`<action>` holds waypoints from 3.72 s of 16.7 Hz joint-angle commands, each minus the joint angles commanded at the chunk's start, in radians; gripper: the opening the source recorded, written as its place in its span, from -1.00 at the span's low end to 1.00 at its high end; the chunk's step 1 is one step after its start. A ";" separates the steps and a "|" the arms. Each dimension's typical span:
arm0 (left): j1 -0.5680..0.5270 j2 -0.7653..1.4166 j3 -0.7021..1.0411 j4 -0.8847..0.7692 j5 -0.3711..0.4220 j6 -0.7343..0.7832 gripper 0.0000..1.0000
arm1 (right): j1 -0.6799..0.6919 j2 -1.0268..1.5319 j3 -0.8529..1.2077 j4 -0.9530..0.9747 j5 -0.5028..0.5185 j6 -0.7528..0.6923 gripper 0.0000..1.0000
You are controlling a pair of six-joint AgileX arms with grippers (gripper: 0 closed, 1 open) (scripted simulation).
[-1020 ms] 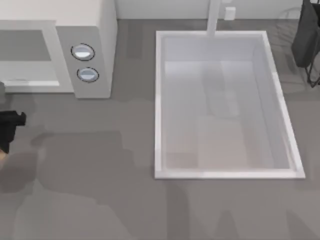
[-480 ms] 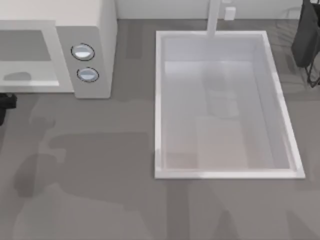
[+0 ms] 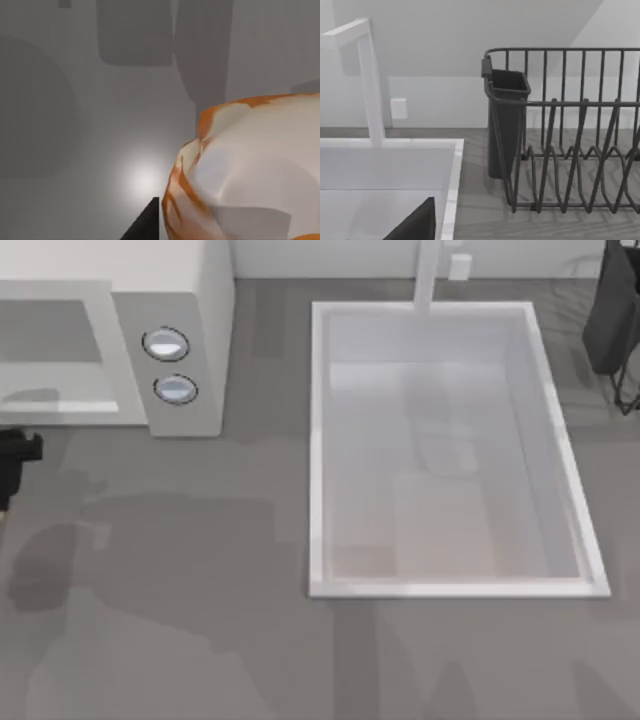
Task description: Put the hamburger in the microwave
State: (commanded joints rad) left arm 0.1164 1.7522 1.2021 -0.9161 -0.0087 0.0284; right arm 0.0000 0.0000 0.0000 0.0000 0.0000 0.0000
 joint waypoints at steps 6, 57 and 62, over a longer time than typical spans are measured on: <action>0.026 0.055 -0.165 0.592 0.019 -0.001 -1.00 | 0.000 0.000 0.000 0.000 0.000 0.000 1.00; -0.005 0.700 0.266 1.546 0.156 0.031 0.51 | 0.000 0.000 0.000 0.000 0.000 0.000 1.00; -0.005 0.700 0.266 1.546 0.156 0.031 1.00 | 0.000 0.000 0.000 0.000 0.000 0.000 1.00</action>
State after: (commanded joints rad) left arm 0.1113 2.4519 1.4679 0.6304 0.1473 0.0590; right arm 0.0000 0.0000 0.0000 0.0000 0.0000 0.0000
